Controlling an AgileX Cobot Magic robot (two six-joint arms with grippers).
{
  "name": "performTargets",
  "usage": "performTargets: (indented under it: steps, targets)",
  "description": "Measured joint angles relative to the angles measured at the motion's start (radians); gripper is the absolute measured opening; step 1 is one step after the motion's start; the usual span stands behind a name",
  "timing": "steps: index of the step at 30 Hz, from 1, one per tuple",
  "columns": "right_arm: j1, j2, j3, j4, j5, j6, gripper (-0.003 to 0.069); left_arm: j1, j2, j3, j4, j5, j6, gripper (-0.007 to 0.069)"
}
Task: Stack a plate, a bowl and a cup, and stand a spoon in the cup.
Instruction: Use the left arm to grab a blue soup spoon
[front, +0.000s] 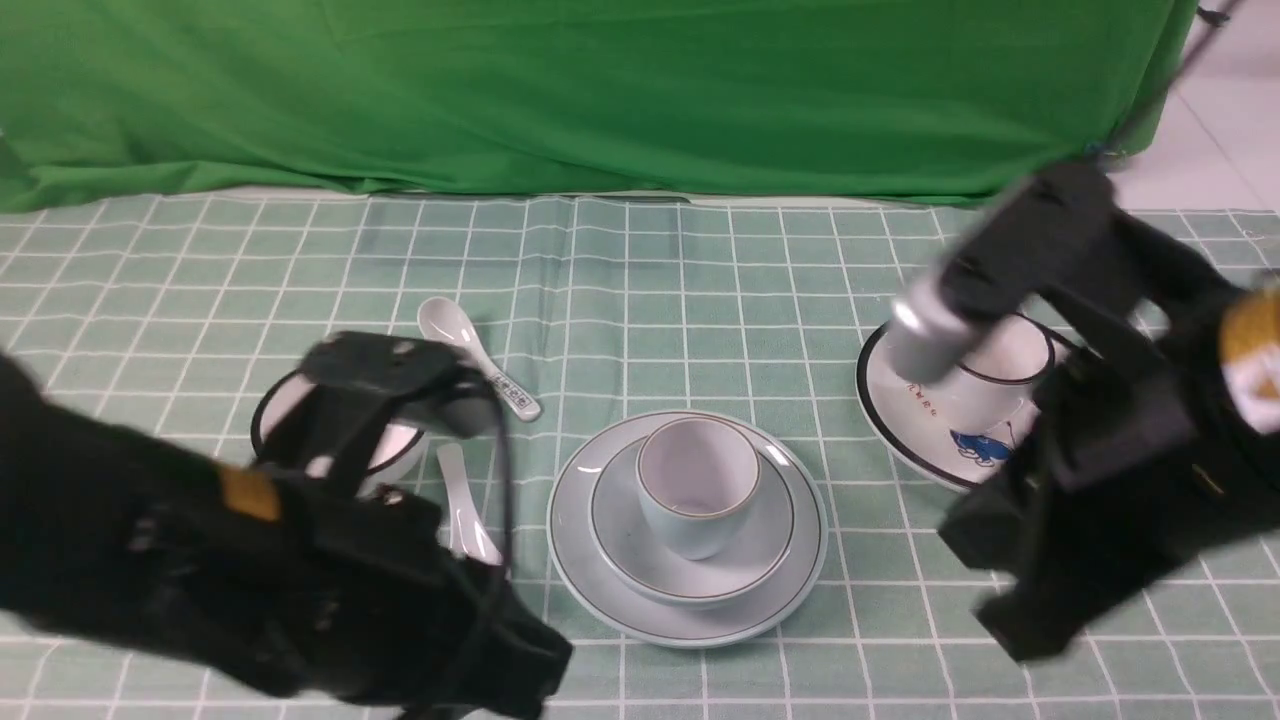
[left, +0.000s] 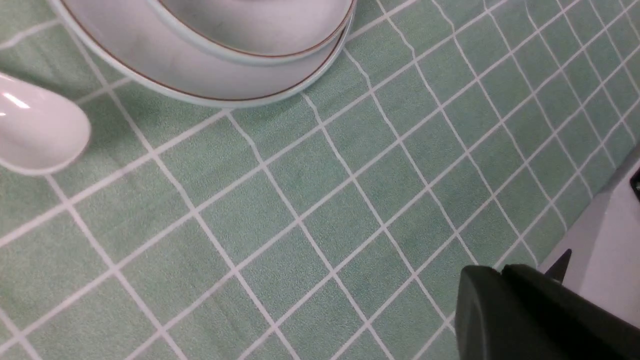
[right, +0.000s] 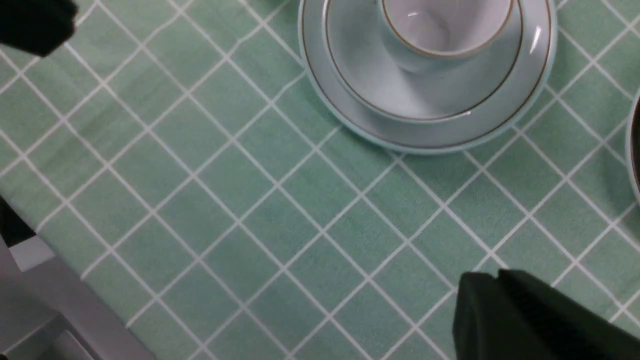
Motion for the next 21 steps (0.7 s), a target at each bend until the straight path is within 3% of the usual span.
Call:
performTargets:
  steps: [1, 5, 7, 14, 19, 21]
  targets:
    - [0.000, -0.007, 0.007, 0.000, -0.007, 0.000, 0.0067, -0.004, 0.000, -0.006, 0.013, 0.000, -0.013, 0.0011]
    - [0.000, -0.122, 0.113, -0.020, -0.075, -0.024, 0.0069, -0.035, 0.174, -0.157, 0.337, 0.096, -0.283, 0.0011]
    - [0.000, -0.153, 0.140, -0.038, -0.096, -0.030, 0.0071, -0.016, 0.262, -0.227, 0.442, 0.148, -0.376, 0.0011]
    - [0.000, -0.169, 0.152, -0.051, -0.104, -0.031, 0.0080, 0.122, 0.484, -0.377, 0.465, 0.191, -0.422, 0.0047]
    - [0.000, -0.169, 0.154, -0.051, -0.091, -0.031, 0.0088, 0.222, 0.619, -0.437, 0.465, 0.230, -0.446, 0.0150]
    - [0.000, -0.169, 0.154, -0.051, -0.088, -0.034, 0.0088, 0.247, 0.669, -0.442, 0.461, 0.239, -0.453, 0.0224]
